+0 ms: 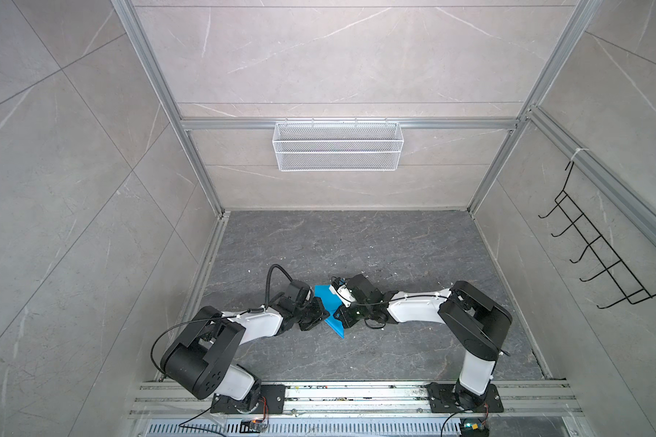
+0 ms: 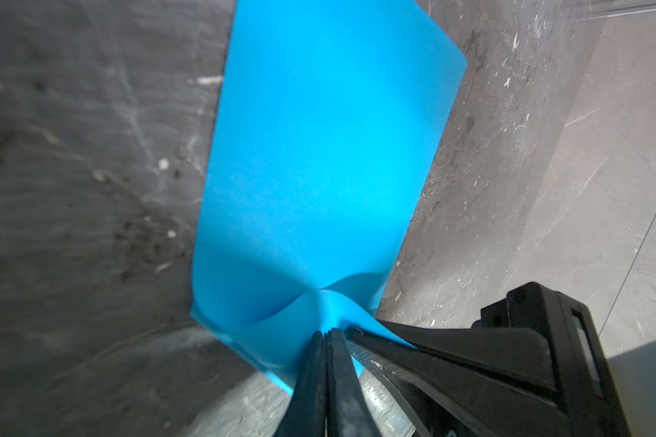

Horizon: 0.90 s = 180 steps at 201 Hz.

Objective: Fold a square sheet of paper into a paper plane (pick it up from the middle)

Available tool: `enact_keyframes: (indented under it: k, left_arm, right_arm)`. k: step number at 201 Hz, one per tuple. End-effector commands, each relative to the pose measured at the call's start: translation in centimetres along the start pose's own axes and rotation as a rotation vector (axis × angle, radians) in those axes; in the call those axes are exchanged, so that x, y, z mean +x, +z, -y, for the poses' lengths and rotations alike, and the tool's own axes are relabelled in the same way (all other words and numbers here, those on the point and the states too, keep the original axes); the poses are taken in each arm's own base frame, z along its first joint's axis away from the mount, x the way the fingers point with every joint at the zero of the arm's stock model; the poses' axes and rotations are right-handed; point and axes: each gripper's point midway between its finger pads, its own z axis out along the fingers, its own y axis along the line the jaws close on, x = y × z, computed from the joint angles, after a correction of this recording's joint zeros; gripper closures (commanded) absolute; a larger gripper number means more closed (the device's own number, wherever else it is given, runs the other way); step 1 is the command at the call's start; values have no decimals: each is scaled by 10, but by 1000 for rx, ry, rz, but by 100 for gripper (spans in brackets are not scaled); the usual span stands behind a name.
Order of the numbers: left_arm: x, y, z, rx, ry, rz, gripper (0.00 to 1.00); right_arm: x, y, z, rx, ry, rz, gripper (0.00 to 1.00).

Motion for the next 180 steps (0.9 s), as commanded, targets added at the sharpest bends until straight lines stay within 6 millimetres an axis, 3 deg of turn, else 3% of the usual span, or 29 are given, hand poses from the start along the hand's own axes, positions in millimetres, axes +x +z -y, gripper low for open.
enact_keyframes:
  k: [1,62,97,138,180]
  left_arm:
    - [0,1,-2,4,-4,5,94]
    - [5,6,-20,-48,-14,-6,94]
    - [3,5,-13,-49,-3,-12,94]
    - [-29,-18,13,-26,22,65,90]
    - [-62,-21,14,-65,11,85,89]
  right_arm:
    - [24,7,17,67,35,-87,97]
    - [25,9,18,69,38,-94,97]
    - [22,7,16,63,37,-88,97]
    - [18,5,13,51,39,-76,97]
    - [18,4,11,41,52,-74,97]
